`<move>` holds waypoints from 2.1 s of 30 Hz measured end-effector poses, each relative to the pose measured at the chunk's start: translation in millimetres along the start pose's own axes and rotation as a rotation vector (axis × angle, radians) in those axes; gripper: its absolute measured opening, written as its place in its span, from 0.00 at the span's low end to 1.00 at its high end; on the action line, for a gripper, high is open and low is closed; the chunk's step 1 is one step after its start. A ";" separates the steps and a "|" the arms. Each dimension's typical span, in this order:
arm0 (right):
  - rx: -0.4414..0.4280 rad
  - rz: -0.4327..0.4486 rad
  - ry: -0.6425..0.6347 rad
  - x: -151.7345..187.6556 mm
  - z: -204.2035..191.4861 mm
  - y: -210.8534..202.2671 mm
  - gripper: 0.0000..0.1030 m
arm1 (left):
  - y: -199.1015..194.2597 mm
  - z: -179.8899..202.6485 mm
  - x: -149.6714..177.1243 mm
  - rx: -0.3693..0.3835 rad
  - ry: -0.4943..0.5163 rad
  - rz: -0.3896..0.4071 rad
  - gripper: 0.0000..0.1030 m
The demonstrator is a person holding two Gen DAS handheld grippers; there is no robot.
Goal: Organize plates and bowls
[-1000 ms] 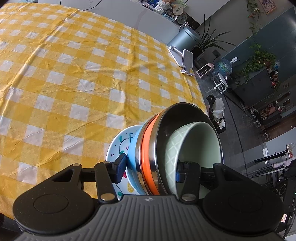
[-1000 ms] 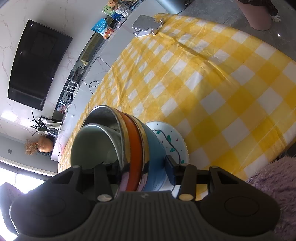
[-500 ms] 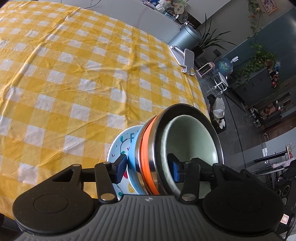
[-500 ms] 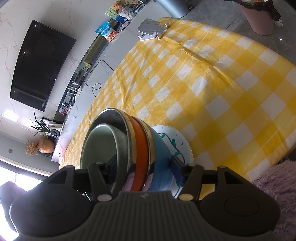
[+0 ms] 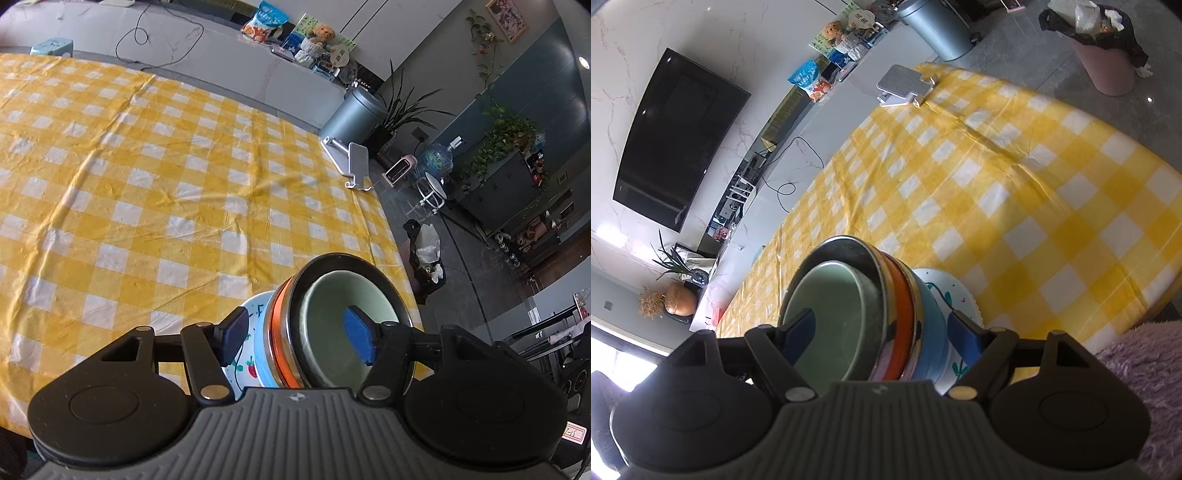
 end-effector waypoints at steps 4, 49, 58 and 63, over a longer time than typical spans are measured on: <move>0.002 0.057 -0.090 -0.8 -21.9 -23.2 0.75 | -29.8 8.9 -7.1 0.006 0.081 0.076 0.69; 0.230 0.329 -0.736 159.7 -25.9 -113.9 0.91 | -115.5 -8.8 111.7 -0.288 0.659 0.236 0.91; 0.212 0.289 -0.723 162.7 -21.1 -105.4 0.91 | -105.9 -10.7 130.0 -0.306 0.710 0.176 0.91; 0.214 0.279 -0.712 161.6 -19.0 -103.1 0.91 | -106.2 -11.9 128.7 -0.316 0.706 0.173 0.91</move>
Point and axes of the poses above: each gripper's, at about its wrist camera, not at the fingertips, and y roughly the way its jaws point, z to its right, x to its underside, the point moved 5 cm from there along y, roughly the way its jaws point, and after that the axes turned 10 degrees about z, right-handed, at the moved point
